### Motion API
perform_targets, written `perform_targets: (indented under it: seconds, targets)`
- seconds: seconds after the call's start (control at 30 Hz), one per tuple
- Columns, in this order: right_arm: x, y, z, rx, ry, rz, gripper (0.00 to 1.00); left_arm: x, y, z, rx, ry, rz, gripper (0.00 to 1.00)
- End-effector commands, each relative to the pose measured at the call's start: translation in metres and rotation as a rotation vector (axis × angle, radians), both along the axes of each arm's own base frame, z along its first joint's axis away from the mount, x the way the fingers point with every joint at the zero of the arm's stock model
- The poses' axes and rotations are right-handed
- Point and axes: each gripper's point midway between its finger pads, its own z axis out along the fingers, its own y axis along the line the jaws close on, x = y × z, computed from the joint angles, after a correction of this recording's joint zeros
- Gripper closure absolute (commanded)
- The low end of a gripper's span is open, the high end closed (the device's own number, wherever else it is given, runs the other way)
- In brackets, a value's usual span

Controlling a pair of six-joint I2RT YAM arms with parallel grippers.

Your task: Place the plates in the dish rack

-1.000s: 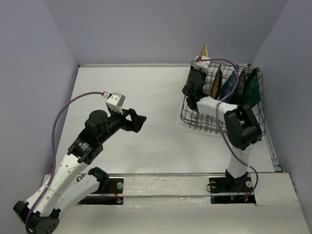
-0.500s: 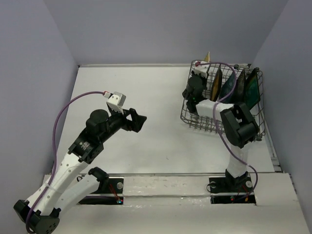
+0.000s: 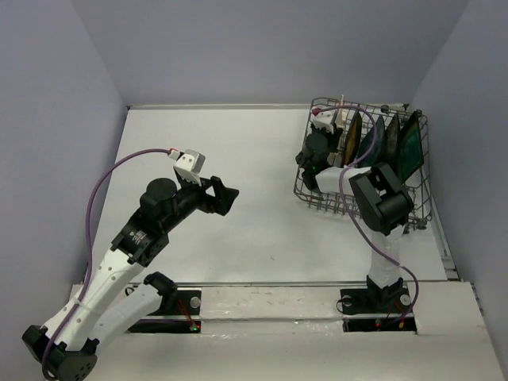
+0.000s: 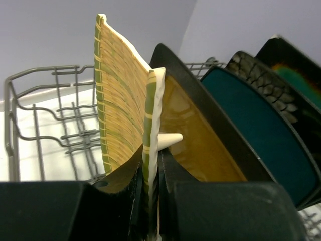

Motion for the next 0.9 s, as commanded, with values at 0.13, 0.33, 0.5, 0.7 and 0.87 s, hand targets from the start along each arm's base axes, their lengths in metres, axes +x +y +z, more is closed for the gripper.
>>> perform_targets:
  seconds: [0.13, 0.33, 0.5, 0.7, 0.87]
  targets:
    - [0.006, 0.002, 0.032, 0.211, -0.193, 0.074, 0.93, 0.002, -0.004, 0.008, -0.016, -0.036, -0.009, 0.01]
    - [-0.004, -0.003, 0.006, 0.22, -0.167, 0.054, 0.93, 0.003, -0.004, 0.007, -0.016, -0.032, -0.009, 0.01]
    - [-0.014, -0.008, -0.005, 0.236, -0.171, 0.046, 0.87, 0.003, -0.005, 0.006, -0.014, -0.03, -0.012, 0.01]
    - [-0.024, -0.009, -0.002, 0.222, -0.174, 0.052, 0.6, 0.003, -0.005, 0.005, -0.012, -0.026, -0.012, 0.01]
    - [-0.032, -0.005, -0.003, 0.223, -0.167, 0.056, 0.55, 0.004, -0.005, 0.003, -0.009, -0.022, -0.011, 0.01]
